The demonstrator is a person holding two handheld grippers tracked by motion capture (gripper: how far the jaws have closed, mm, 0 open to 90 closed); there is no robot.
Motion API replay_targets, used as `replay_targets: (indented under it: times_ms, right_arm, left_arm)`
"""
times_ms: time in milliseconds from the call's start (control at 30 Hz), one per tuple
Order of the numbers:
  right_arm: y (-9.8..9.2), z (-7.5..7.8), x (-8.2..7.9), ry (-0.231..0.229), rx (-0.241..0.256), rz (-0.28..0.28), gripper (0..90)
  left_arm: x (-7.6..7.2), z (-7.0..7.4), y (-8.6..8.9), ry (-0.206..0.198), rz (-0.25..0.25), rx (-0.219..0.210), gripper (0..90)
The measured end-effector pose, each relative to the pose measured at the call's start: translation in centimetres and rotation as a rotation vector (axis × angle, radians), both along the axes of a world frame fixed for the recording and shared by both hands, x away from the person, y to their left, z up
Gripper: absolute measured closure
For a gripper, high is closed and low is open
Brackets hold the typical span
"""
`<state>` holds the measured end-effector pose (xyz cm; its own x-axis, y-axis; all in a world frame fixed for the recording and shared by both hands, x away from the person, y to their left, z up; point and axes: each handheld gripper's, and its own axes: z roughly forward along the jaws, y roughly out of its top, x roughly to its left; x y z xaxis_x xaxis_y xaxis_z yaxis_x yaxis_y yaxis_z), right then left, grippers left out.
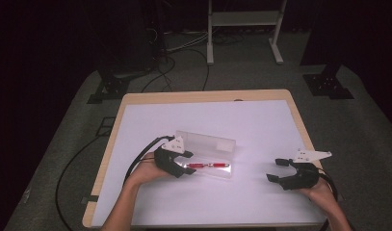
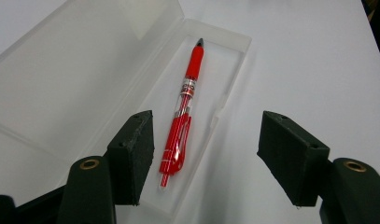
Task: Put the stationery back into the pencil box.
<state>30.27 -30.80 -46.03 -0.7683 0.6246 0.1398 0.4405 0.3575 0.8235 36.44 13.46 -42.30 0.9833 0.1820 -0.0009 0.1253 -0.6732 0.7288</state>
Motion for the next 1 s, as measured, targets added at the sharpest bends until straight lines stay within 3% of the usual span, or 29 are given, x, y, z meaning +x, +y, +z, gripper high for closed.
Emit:
replay_targets:
  times_ms: [333,1000]
  right_arm:
    - [0.0,0.0,0.0,-0.001,0.001,-0.001,22.2]
    - [0.2,-0.1,0.1,0.004,-0.011,0.000,21.6]
  left_arm:
    - [-0.5,0.5,0.7,-0.012,0.024,-0.012,28.8]
    - [-1.6,-0.3,2.7,-0.005,0.104,-0.030,17.4]
